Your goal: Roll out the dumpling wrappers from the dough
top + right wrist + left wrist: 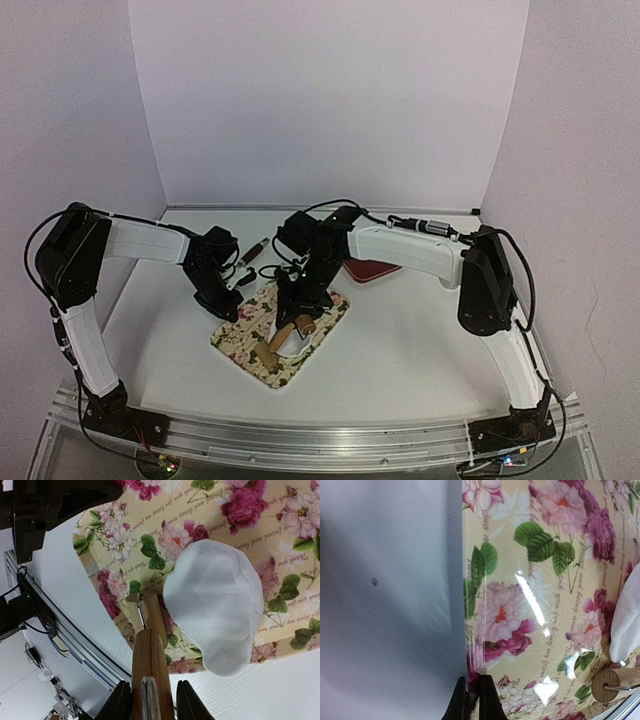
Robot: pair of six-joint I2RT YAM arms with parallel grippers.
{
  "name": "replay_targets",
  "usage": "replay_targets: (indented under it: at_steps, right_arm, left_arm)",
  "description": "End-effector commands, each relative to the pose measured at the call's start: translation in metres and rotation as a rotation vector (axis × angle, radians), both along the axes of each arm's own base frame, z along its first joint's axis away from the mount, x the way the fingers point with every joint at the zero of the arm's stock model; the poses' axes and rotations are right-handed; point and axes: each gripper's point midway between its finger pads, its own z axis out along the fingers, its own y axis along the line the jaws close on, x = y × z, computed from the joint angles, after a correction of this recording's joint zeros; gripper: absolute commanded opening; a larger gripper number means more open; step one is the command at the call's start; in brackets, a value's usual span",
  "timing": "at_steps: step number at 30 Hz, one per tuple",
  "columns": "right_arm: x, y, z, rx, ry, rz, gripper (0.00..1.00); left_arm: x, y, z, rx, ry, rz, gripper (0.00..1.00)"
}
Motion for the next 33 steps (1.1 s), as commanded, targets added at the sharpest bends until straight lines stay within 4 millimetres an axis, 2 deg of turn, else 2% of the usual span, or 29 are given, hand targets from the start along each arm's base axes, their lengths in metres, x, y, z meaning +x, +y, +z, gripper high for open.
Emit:
replay_targets:
  at_steps: [1,4,6,8,14,21,27,33]
  right_arm:
    - [0.019,-0.012,0.057,-0.012,-0.172,-0.062,0.00]
    - [0.021,-0.016,0.092,0.041,-0.207,-0.104,0.00]
    - [0.022,-0.021,0.107,0.053,-0.233,-0.129,0.00]
    - [0.027,-0.031,0.111,0.035,-0.255,-0.163,0.00]
    - [0.055,-0.054,0.092,-0.024,-0.254,-0.238,0.00]
    - [0.082,-0.048,0.068,-0.006,-0.226,-0.250,0.00]
    - [0.091,-0.042,0.047,-0.001,-0.186,-0.261,0.00]
    - [0.089,-0.041,0.042,0.005,-0.163,-0.268,0.00]
  left_arm:
    - [0.017,-0.005,0.001,-0.011,-0.039,0.041,0.00]
    - [0.017,-0.005,0.001,-0.013,-0.040,0.041,0.00]
    - [0.017,-0.005,0.001,-0.012,-0.039,0.040,0.00]
    - [0.016,-0.004,0.000,-0.010,-0.036,0.040,0.00]
    - [0.014,-0.004,-0.001,-0.009,-0.032,0.041,0.00]
    - [0.016,-0.004,0.000,-0.007,-0.033,0.043,0.00]
    - [0.016,-0.004,0.001,-0.005,-0.030,0.043,0.00]
    - [0.013,-0.002,-0.001,0.005,-0.023,0.042,0.00]
